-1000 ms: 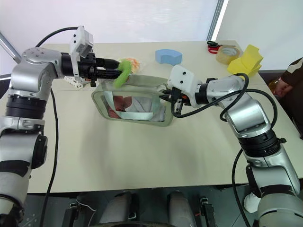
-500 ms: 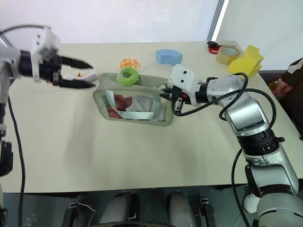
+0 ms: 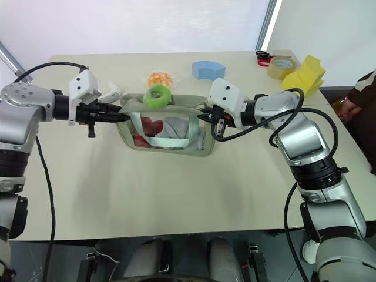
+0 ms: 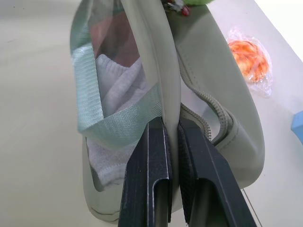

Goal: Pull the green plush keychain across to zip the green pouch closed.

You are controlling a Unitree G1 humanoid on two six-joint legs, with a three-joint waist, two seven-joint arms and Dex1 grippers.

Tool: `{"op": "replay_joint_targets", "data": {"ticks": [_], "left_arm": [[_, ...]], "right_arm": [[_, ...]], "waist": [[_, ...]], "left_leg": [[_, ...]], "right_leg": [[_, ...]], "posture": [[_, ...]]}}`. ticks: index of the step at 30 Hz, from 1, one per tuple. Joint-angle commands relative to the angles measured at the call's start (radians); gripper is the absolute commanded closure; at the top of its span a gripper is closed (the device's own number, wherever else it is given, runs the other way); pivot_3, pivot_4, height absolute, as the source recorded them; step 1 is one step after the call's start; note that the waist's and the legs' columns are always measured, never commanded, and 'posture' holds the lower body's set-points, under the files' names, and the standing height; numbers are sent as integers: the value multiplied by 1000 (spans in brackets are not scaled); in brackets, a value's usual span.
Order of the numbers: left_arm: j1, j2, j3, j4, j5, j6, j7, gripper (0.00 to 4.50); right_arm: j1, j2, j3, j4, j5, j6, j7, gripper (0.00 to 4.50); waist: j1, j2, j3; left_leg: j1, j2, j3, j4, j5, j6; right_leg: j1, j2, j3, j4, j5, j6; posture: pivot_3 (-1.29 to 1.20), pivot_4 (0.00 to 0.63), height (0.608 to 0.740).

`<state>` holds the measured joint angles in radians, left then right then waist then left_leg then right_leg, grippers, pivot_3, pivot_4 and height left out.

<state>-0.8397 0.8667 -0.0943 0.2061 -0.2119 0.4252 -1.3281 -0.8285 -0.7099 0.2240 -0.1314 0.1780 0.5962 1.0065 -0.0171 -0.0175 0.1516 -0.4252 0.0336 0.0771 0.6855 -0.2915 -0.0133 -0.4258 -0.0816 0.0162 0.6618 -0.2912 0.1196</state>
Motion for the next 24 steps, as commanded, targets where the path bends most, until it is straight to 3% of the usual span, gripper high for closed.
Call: {"op": "replay_joint_targets", "data": {"ticks": [1,2,5,9,15,19,24], "left_arm": [[-27,4,4,-6,-3,-15,-12,4419],[-24,4,-1,-10,-1,-18,-19,4419],[-13,4,-11,-21,3,-23,-30,4500],[-3,8,-13,-22,9,-35,-36,4500],[1,10,-7,-22,4,-32,-35,4500],[-1,12,-8,-20,3,-30,-36,4500],[-4,8,-10,-24,2,-27,-38,4500]], "right_arm": [[-20,12,-11,-21,-1,-11,-6,4500],[-19,11,-13,-23,1,-5,-6,4500],[-17,3,-26,-34,25,28,8,3361],[-66,-60,-48,-29,46,18,84,1404],[-177,-24,-40,-27,58,11,79,1404],[-229,119,-20,-77,104,62,14,1404],[-230,217,39,-23,53,24,-35,1404]], "waist": [[0,0,0],[0,0,0],[0,0,0],[4,0,0],[1,0,0],[0,0,0],[3,0,0]], "left_leg": [[0,0,0,0,0,0],[0,0,0,0,0,0],[0,0,0,0,0,0],[0,0,0,0,0,0],[0,0,0,0,0,0],[0,0,0,0,0,0],[0,-1,0,1,0,0]], "right_leg": [[0,0,0,0,0,0],[0,0,0,0,0,0],[0,0,0,0,0,0],[0,0,0,0,0,0],[0,0,0,0,0,0],[0,0,0,0,0,0],[1,-1,-1,1,0,0]], "posture": [[0,150,740],[0,150,740],[0,150,740],[0,150,740],[0,150,740],[0,150,740],[0,150,740]]}}
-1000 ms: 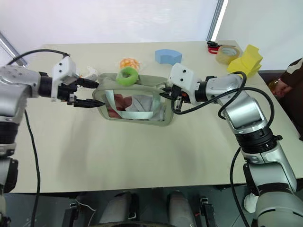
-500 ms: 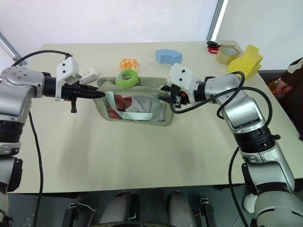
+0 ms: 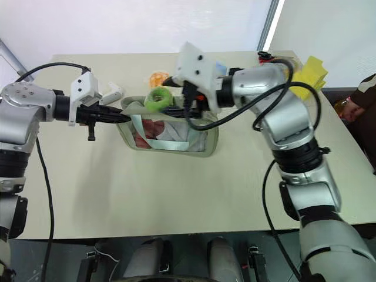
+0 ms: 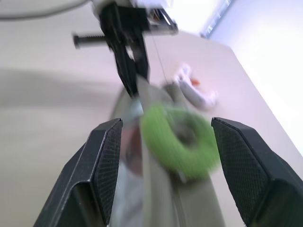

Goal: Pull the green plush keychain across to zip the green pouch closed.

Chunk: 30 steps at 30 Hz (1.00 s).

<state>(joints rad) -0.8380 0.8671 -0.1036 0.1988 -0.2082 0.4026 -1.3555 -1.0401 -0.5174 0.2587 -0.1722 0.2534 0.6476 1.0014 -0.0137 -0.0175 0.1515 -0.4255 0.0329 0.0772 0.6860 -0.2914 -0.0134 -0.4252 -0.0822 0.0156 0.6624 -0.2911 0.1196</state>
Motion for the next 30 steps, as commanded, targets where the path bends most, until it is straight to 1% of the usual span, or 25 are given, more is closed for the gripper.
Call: {"op": "replay_joint_targets", "data": {"ticks": [1,7,11,14,16,17,18,19,23,25,27,30], "left_arm": [[-5,7,-1,-17,-2,-5,-11,4500],[-6,3,-1,-23,-2,-8,-9,4500],[-5,0,0,-36,-6,-3,-4,4500],[-5,-2,0,-36,-5,-7,-2,4500],[-8,-6,-1,-40,-7,-3,0,4500],[-10,-8,-1,-40,-7,-2,1,4500],[-12,-10,-2,-37,-6,-3,1,4500],[-13,-11,-2,-36,-6,-3,2,4500],[-13,-15,-4,-31,-3,-5,4,4500],[-14,-17,-6,-28,-1,-7,4,4500],[-13,-16,-6,-26,0,-9,3,4500],[-13,-16,-4,-19,9,-19,11,4500]], "right_arm": [[-17,34,10,27,-27,-34,-35,1404],[16,28,74,85,-97,-117,-20,1404],[27,28,83,94,-111,-134,-12,1404],[25,41,80,104,-118,-139,-15,2237],[20,47,69,107,-114,-138,-18,3157],[18,48,63,106,-110,-134,-18,3810],[15,47,52,100,-102,-125,-19,4263],[14,44,41,90,-93,-112,-18,4424],[4,22,-17,41,-45,-33,-15,4424],[-10,-9,-63,13,-10,28,-11,4424],[-11,-68,-103,-14,5,71,-4,4424],[29,-179,-143,-59,6,106,2,4424]], "waist": [[-1,0,0],[-3,0,0],[-3,0,0],[-3,0,0],[-3,0,0],[-3,0,0],[-2,0,0],[-1,0,0],[1,0,0],[1,0,0],[4,0,0],[6,0,0]], "left_leg": [[0,0,0,0,0,0],[0,0,0,0,0,0],[0,0,0,0,0,0],[0,0,0,0,0,0],[0,0,0,0,0,0],[0,0,0,0,0,0],[0,0,0,0,0,0],[0,0,0,0,0,0],[0,0,0,0,0,0],[0,0,0,0,0,0],[0,0,0,0,0,0],[0,0,-1,0,0,0]], "right_leg": [[0,0,0,0,0,0],[0,0,-1,0,0,0],[0,0,-1,0,0,0],[0,0,-1,0,0,0],[0,0,-1,0,0,0],[0,0,-1,0,0,0],[0,0,-1,0,0,0],[0,0,-1,0,0,0],[0,0,-1,0,0,0],[0,0,-1,0,0,0],[0,0,-1,0,0,0],[1,0,-1,0,0,0]], "posture": [[0,150,740],[0,150,740],[0,150,740],[0,150,740],[0,150,740],[0,150,740],[0,150,740],[0,150,740],[0,150,740],[0,150,740],[0,150,740],[0,150,740]]}}
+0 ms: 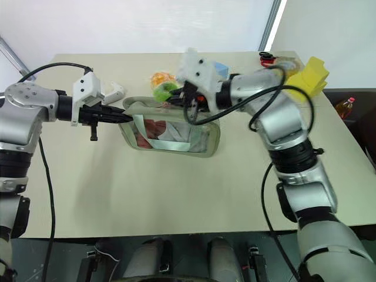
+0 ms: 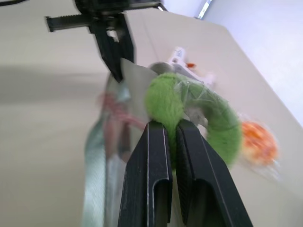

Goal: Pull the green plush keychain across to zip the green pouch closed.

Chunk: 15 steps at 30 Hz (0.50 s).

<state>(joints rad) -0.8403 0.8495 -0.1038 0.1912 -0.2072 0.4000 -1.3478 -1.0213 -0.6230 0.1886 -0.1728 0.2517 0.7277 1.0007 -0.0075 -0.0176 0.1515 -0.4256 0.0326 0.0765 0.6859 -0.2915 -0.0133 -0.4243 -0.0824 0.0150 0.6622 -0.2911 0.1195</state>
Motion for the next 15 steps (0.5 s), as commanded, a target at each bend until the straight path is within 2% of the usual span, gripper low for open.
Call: {"op": "replay_joint_targets", "data": {"ticks": [1,7,11,13,15], "left_arm": [[-9,2,-2,-12,7,-14,5,4500],[3,8,3,-16,3,-6,5,4500],[-3,4,1,-17,2,4,7,4500],[-3,4,1,-15,2,4,6,4500],[-6,-1,-1,-14,3,6,7,4500]], "right_arm": [[39,-123,-92,-69,-2,33,-2,4424],[240,-338,-159,-104,-79,-9,-45,4424],[435,-452,-147,-98,-203,-124,-96,4424],[488,-461,-137,-98,-232,-155,-120,4424],[555,-374,-116,-109,-213,-136,-168,4424]], "waist": [[1,0,0],[-3,0,0],[-2,0,0],[-2,0,0],[-4,-1,-1]], "left_leg": [[0,0,0,0,0,0],[0,0,1,0,-1,1],[0,0,0,-1,-1,2],[0,0,1,0,-1,2],[0,0,1,0,0,1]], "right_leg": [[0,0,0,0,0,0],[0,0,1,-2,0,0],[0,1,1,-2,0,0],[0,0,1,-3,0,0],[0,0,2,-4,0,0]], "posture": [[0,150,740],[0,150,740],[0,150,740],[0,150,740],[0,150,740]]}}
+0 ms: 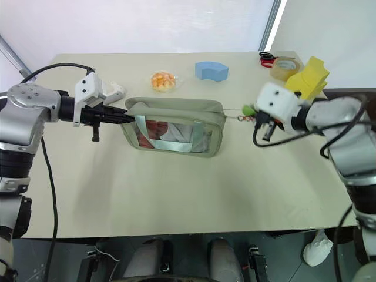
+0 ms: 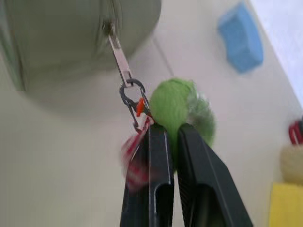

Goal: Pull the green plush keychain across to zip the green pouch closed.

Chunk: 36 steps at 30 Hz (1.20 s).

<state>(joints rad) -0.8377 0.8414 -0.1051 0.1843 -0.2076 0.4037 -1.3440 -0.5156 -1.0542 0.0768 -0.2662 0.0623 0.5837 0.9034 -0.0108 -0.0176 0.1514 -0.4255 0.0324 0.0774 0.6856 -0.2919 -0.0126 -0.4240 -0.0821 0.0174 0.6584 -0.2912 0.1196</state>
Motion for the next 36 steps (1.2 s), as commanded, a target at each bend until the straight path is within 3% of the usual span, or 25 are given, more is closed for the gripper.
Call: {"op": "replay_joint_targets", "data": {"ticks": [1,5,9,12,16,17,20,26,27,32,36], "left_arm": [[-9,4,-1,-8,3,3,4,4500],[-13,-4,-3,-10,1,9,7,4500],[-13,-3,0,-14,-1,11,9,4500],[-6,0,4,-18,-2,12,11,4500],[5,-1,8,-24,4,4,29,4500],[1,-3,11,-17,4,7,37,4500],[-17,1,22,6,-11,33,36,3367],[-69,46,57,82,-43,63,-14,448],[-75,54,64,84,-57,79,-24,10],[-106,103,110,93,-81,120,-16,10],[-90,145,124,87,-92,127,-43,10]], "right_arm": [[76,106,7,-20,-9,21,-90,4424],[86,332,66,9,13,64,-181,4424],[85,467,112,43,9,80,-219,4424],[101,458,130,54,-9,67,-202,4424],[120,340,112,93,-50,1,-153,4424],[105,325,75,85,-18,17,-134,4118],[54,265,-30,27,91,92,-50,2947],[-73,72,-206,-104,358,308,153,21],[-105,64,-221,-119,400,349,156,0],[-269,79,-258,-170,570,529,119,0],[-302,91,-252,-199,606,573,57,0]], "waist": [[-1,-2,-1],[-3,-1,-1],[-2,-1,-1],[-3,-1,-1],[-1,-1,-1],[-1,-1,-1],[-1,-1,-1],[-2,0,0],[-5,0,0],[-3,0,0],[-1,0,0]], "left_leg": [[0,0,0,0,0,0],[1,1,0,0,0,-1],[1,1,-1,0,0,-1],[1,1,0,0,0,-1],[1,1,-1,0,0,-1],[1,0,-1,0,0,-1],[2,1,-1,0,0,0],[0,1,-1,-1,0,0],[1,1,-1,-1,0,0],[1,2,-1,-1,-3,5],[1,2,-1,-1,-3,5]], "right_leg": [[0,0,0,0,0,0],[1,1,-1,0,0,0],[2,1,-1,0,0,0],[2,1,-1,0,0,0],[2,1,-1,0,0,0],[3,1,-1,0,0,0],[4,1,-1,-4,0,0],[2,1,-1,-3,0,0],[2,1,-1,-3,0,0],[2,2,-1,-3,0,0],[2,1,-1,-2,0,0]], "posture": [[0,150,740],[0,150,740],[0,150,740],[0,150,740],[0,150,740],[0,150,740],[0,150,740],[0,150,740],[0,150,740],[0,150,740],[0,150,740]]}}
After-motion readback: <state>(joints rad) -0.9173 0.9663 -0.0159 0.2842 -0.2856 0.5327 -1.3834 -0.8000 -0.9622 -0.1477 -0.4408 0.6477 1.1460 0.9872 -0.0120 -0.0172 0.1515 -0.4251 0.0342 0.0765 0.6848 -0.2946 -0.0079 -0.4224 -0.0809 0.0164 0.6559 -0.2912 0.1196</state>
